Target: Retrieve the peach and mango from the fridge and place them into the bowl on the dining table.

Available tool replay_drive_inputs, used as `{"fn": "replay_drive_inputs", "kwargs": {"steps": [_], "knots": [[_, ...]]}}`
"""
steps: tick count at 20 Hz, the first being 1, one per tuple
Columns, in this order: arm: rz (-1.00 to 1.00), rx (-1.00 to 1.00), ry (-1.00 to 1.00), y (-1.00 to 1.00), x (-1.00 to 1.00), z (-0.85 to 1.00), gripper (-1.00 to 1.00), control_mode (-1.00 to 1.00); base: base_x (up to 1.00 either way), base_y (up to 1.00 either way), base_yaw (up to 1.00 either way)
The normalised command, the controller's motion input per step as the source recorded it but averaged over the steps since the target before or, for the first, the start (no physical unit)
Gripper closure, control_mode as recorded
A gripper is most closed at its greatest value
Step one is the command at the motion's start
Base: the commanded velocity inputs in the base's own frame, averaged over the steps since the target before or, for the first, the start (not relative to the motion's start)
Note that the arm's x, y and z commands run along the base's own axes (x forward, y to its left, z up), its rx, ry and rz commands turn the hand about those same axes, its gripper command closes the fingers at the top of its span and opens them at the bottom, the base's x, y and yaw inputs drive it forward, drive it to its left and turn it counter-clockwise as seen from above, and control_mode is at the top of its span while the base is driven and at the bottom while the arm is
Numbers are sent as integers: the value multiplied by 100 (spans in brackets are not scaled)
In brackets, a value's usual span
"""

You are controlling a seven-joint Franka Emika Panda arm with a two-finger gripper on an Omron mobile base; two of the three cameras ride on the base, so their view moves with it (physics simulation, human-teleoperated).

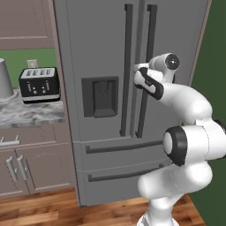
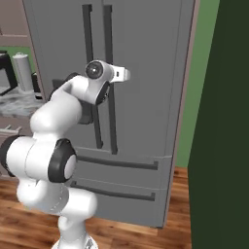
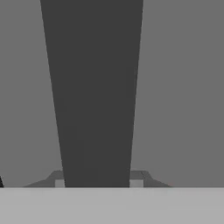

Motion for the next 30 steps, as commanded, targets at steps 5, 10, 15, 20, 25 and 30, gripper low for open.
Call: {"fn": "replay_drive_inputs", "kwargs": {"steps": [5,10,15,20,25,30], "knots": [[0,0,10,-31,-100,12,100,-100,0,0,0],[0,0,8,-45,-100,10,100,-100,0,0,0],[0,0,8,-54,-96,5,100,-100,0,0,0],[0,0,13,-41,-62,9,-100,-100,0,0,0],[-9,-1,10,-9,-33,14,-100,-100,0,0,0],[-17,-8,5,9,-84,24,-100,-100,0,0,0]]}}
